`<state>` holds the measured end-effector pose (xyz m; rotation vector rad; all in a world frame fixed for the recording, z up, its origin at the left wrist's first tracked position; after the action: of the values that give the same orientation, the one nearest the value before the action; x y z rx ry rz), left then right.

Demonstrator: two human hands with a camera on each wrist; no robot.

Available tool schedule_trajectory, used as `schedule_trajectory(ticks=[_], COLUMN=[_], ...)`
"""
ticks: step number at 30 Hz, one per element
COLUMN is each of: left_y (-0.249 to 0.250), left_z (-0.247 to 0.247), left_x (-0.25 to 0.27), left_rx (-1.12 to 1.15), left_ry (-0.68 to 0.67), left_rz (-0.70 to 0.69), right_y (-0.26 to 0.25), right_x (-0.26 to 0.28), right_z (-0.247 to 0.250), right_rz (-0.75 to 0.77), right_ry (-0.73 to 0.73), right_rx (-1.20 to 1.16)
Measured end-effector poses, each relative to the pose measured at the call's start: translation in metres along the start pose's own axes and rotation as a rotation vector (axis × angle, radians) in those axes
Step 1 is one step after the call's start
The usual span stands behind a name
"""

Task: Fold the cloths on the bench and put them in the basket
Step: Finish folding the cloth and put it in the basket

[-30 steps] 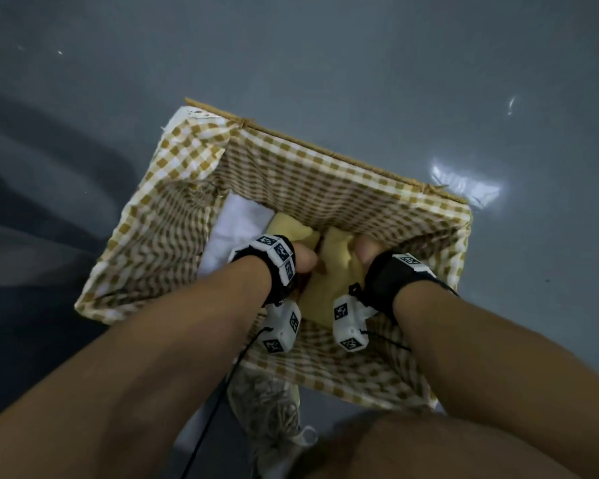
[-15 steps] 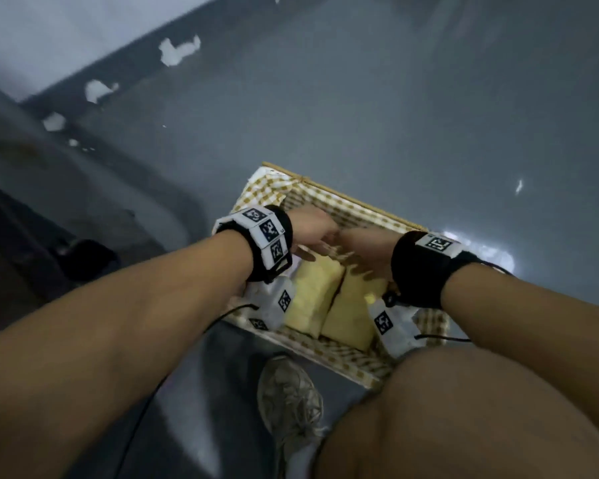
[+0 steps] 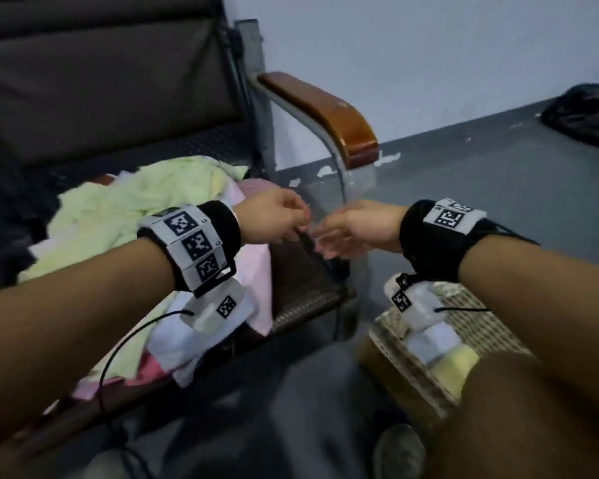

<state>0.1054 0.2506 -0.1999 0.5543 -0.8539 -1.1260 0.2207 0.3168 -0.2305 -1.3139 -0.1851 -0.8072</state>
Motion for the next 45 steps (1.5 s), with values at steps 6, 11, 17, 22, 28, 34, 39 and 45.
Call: schedule_trajectory(ticks=[6, 11, 17, 22, 28, 34, 39, 45], left_y=[-0.111, -0.199, -0.248, -0.228, -0.184, -0.210, -0.176, -0.160], left_z=[0.080, 0.107, 0.110, 0.120, 0.126, 0.147, 0.122, 0.144], left_x=[0.087, 0.127, 0.133, 0.130, 0.147, 0.179, 0.167, 0.169], left_rx=[-0.276, -0.345, -0.299, -0.188, -0.004, 0.007, 0.067, 0.225], left_ry=[0.194, 0.354, 0.442, 0.558, 0.667, 0.808, 0.664, 0.840], left_rz=[0.191, 0.398, 0.487, 0.362, 0.047, 0.191, 0.000, -0.051], right_y=[-0.089, -0.121, -0.103, -0.114, -0.136, -0.181, -0.198, -0.184], right_x=[-0.051, -0.084, -0.120, -0.135, -0.138, -0.112, -0.078, -0.090], right_z=[-0.104, -0.157, -0.184, -0.175, -0.174, -0.161, -0.190, -0.172], right_rz=[0.111, 0.185, 0.228, 0.319, 0.462, 0.705, 0.918, 0.756], right_ry=[-0.093, -0.084, -0.065, 0.007, 0.104, 0.382, 0.181, 0.089], right_rx=[0.055, 0.160, 0.325, 0.467, 0.730, 0.666, 0.585, 0.442])
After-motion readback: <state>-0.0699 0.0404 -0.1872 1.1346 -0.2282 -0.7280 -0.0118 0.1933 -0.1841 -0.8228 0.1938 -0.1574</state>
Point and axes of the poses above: each hand's wrist, its own x-axis away from the middle knuckle, its own z-axis out of the back of the hand, y = z × x, the point moved 8 cm from there along -x, towards the middle knuckle, and after that the axes turned 5 degrees about -y, right-handed, at the moved point
